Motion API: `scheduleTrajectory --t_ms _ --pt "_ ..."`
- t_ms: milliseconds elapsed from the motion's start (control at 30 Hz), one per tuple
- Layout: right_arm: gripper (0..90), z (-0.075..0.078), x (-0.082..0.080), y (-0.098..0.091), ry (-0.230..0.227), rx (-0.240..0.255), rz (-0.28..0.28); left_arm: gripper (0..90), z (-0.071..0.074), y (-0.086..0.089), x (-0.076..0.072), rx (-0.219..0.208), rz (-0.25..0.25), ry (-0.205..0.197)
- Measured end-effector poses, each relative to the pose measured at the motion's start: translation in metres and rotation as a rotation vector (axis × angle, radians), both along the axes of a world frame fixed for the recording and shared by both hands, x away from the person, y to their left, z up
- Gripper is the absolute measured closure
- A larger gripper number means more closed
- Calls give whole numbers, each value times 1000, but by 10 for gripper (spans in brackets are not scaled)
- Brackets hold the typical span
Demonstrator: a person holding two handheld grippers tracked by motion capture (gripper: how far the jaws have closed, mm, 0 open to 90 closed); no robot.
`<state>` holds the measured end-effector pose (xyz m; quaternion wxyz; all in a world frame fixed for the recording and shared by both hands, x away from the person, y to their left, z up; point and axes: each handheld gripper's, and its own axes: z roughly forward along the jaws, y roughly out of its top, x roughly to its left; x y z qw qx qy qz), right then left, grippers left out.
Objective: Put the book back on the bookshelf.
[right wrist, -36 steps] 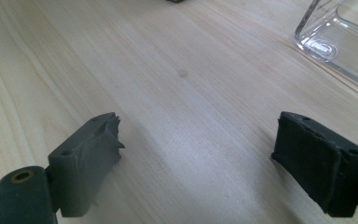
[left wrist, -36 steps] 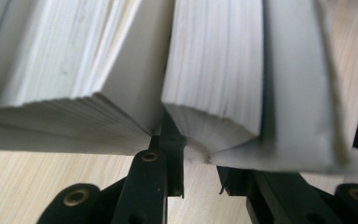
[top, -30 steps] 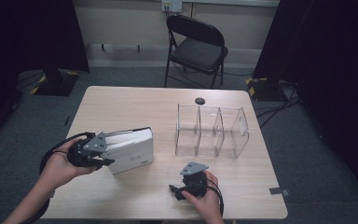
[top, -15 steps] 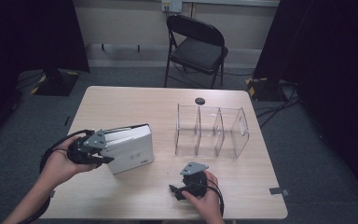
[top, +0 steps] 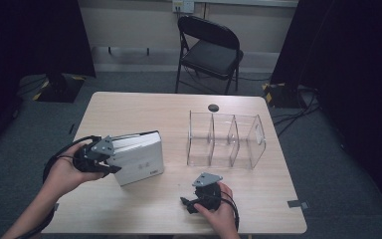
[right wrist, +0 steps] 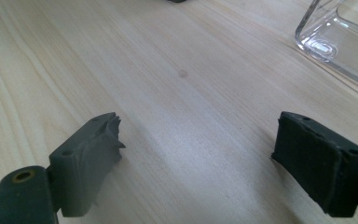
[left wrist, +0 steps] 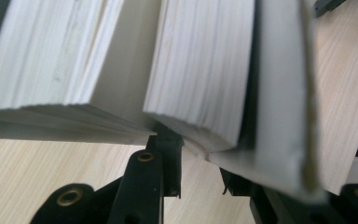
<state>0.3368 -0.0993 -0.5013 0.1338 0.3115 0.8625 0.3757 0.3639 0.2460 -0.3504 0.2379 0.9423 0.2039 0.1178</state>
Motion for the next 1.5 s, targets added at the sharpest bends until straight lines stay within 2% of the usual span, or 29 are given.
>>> scheduleTrajectory --t_ms 100,1100,1500 --pt "129 0 0 0 0 0 0 705 0 0 1 -4 15 -4" --pt "129 0 0 0 -1 0 2 644 -3 6 4 -22 29 8" --pt "129 0 0 0 -1 -1 2 585 -6 11 3 -29 40 4"
